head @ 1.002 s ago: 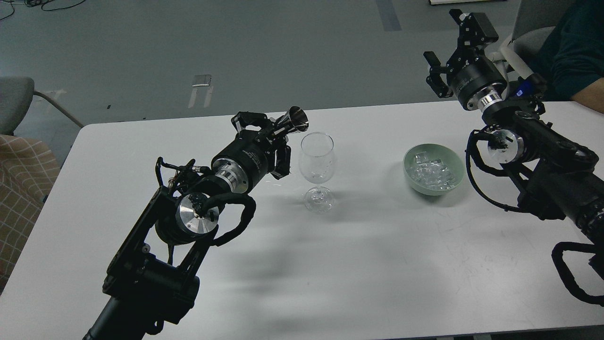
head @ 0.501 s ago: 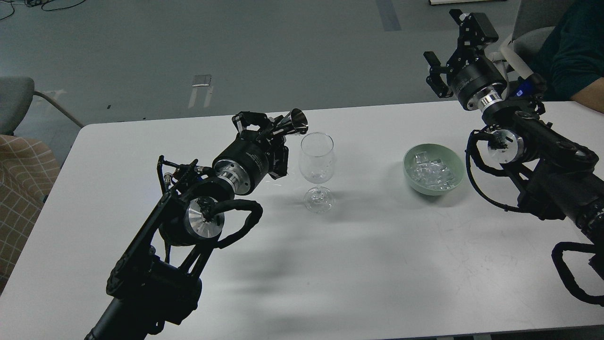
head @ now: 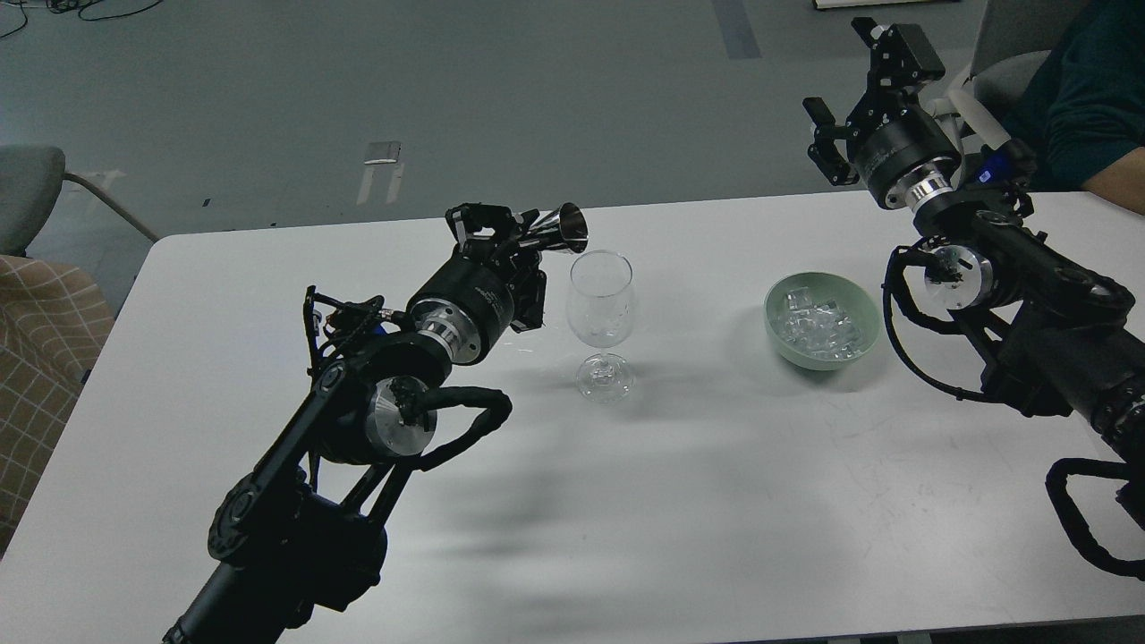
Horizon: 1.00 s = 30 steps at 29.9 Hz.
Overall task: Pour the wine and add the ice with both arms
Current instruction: 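Tilt the jigger over the wine glass with the left gripper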
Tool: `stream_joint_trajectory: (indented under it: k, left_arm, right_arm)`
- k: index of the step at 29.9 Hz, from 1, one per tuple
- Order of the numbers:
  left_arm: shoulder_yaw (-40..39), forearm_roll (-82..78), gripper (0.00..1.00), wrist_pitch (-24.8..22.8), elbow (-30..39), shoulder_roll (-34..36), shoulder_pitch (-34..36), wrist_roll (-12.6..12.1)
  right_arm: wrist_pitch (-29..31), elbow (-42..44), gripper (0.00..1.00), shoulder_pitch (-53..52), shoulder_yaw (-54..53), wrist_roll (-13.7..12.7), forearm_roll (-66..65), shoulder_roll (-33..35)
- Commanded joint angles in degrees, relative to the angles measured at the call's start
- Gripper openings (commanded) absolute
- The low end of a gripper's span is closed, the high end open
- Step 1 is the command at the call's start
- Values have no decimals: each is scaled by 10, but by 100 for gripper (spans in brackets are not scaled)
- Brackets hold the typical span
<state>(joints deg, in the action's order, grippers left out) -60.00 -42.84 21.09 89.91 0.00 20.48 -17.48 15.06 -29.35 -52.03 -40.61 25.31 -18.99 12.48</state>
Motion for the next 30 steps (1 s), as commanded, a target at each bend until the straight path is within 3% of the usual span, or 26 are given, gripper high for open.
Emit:
stream_joint_trajectory:
  k: [1, 30]
  left_arm:
    - [12, -8, 6, 0, 0, 0, 1, 2]
    - [37, -116, 7, 0, 0, 0, 1, 17]
  right_arm:
    - [0, 0, 100, -1, 0, 0, 0, -2]
    - [-1, 0, 100, -4, -1, 0, 0, -3]
